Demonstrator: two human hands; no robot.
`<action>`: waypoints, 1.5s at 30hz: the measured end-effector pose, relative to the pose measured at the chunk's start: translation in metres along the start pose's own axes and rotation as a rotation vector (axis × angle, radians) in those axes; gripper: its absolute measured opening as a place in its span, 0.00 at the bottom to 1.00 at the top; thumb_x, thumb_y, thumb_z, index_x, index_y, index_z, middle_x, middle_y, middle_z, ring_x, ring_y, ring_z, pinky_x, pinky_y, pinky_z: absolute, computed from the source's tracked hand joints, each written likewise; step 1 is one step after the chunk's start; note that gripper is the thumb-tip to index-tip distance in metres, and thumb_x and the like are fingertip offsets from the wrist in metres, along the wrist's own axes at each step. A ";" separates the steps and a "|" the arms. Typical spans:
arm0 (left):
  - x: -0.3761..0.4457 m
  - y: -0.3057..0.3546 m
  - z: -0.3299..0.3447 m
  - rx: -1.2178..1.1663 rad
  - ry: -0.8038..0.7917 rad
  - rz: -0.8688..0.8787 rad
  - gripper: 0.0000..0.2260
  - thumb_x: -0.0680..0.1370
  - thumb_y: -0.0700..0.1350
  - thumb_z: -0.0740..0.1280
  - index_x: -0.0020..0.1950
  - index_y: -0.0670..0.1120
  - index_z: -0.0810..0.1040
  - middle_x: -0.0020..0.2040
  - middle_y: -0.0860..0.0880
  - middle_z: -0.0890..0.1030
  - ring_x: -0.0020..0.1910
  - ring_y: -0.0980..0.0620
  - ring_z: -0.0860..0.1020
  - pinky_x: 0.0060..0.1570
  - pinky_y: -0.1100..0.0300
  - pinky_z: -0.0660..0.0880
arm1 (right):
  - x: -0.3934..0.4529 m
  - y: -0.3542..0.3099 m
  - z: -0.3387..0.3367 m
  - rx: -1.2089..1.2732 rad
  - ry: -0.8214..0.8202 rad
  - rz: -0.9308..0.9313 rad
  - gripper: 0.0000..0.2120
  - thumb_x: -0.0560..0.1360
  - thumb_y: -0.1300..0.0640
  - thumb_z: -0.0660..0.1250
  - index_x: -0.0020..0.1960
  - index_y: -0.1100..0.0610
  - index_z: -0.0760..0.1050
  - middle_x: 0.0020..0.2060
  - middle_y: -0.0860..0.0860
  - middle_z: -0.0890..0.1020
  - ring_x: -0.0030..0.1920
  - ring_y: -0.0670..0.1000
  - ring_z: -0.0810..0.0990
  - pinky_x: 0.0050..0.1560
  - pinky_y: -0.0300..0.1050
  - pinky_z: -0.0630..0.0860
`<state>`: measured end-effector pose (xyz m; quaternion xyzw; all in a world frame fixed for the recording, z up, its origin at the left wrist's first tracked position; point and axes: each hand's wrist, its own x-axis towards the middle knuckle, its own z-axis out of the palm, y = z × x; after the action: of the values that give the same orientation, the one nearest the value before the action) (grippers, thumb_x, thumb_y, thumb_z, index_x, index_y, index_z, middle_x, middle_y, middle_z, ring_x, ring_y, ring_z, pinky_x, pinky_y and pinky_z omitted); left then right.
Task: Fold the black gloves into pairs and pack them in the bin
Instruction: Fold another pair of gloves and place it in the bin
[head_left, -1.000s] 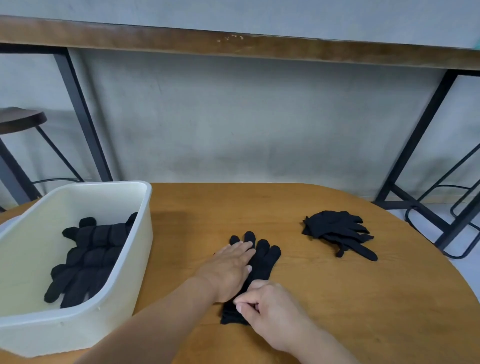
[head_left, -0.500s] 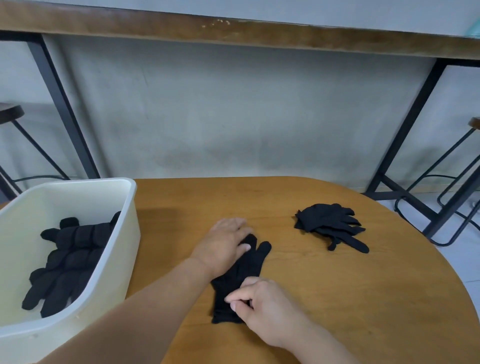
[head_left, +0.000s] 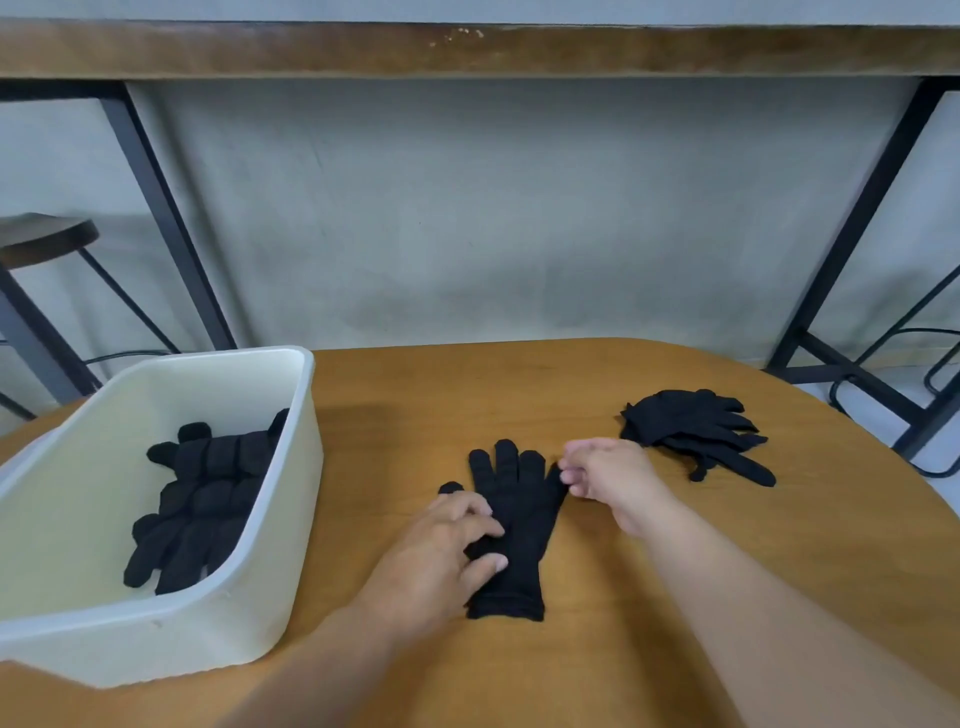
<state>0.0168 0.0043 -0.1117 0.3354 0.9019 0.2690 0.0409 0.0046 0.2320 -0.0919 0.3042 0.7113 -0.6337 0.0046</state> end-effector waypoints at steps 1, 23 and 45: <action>-0.002 0.000 -0.001 -0.010 0.025 -0.014 0.14 0.79 0.55 0.64 0.63 0.57 0.75 0.58 0.65 0.67 0.59 0.66 0.68 0.59 0.69 0.67 | -0.006 0.000 0.002 -0.013 -0.056 -0.016 0.07 0.77 0.64 0.65 0.53 0.59 0.80 0.42 0.56 0.85 0.39 0.51 0.81 0.43 0.42 0.81; -0.046 0.002 0.010 0.098 0.017 0.028 0.17 0.80 0.55 0.62 0.68 0.55 0.73 0.63 0.60 0.71 0.62 0.63 0.67 0.59 0.73 0.61 | -0.095 0.043 0.012 -0.973 -0.300 -0.635 0.10 0.78 0.55 0.64 0.39 0.45 0.76 0.50 0.39 0.77 0.43 0.42 0.77 0.46 0.39 0.77; -0.059 0.015 0.016 0.059 0.066 0.082 0.14 0.77 0.56 0.66 0.61 0.55 0.78 0.57 0.63 0.74 0.57 0.65 0.67 0.59 0.64 0.69 | -0.114 0.058 0.014 -0.976 -0.287 -0.756 0.08 0.78 0.52 0.62 0.54 0.45 0.77 0.54 0.36 0.73 0.55 0.38 0.69 0.54 0.35 0.71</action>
<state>0.0752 -0.0160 -0.1243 0.3639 0.8958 0.2549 -0.0096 0.1175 0.1715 -0.1025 -0.0930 0.9689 -0.2287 0.0140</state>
